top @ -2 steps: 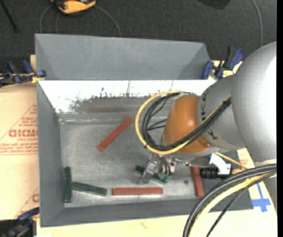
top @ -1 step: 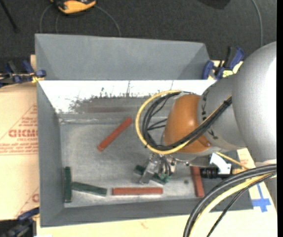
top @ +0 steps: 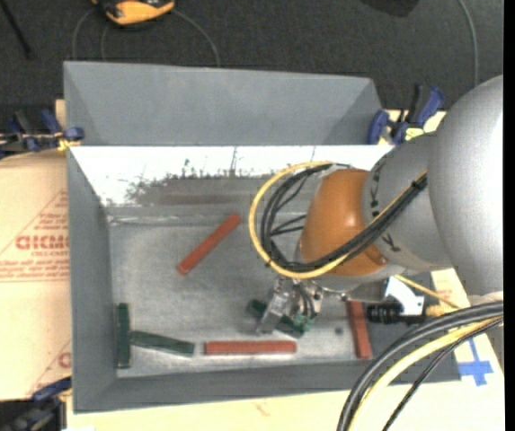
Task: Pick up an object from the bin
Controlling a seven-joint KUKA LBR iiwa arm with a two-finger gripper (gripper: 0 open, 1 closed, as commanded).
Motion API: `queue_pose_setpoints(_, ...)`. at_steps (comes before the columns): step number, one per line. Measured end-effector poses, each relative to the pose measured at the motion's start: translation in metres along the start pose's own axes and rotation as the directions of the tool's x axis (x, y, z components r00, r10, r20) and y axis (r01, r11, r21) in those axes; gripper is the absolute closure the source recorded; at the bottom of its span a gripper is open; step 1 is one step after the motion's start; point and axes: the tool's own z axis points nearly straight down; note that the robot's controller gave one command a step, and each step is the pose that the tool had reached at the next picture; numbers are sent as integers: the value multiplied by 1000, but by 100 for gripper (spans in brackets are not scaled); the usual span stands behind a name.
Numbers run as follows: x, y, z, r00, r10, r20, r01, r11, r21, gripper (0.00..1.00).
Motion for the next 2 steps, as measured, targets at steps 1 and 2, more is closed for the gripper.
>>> queue_pose_setpoints(1, 0, 0, -19, 1000, -1, -1, 1, 1000, 0, 100)
queue_pose_setpoints(2, -1, 1, -31, 1000, -2, 3, 2, 1000, -3, 100)
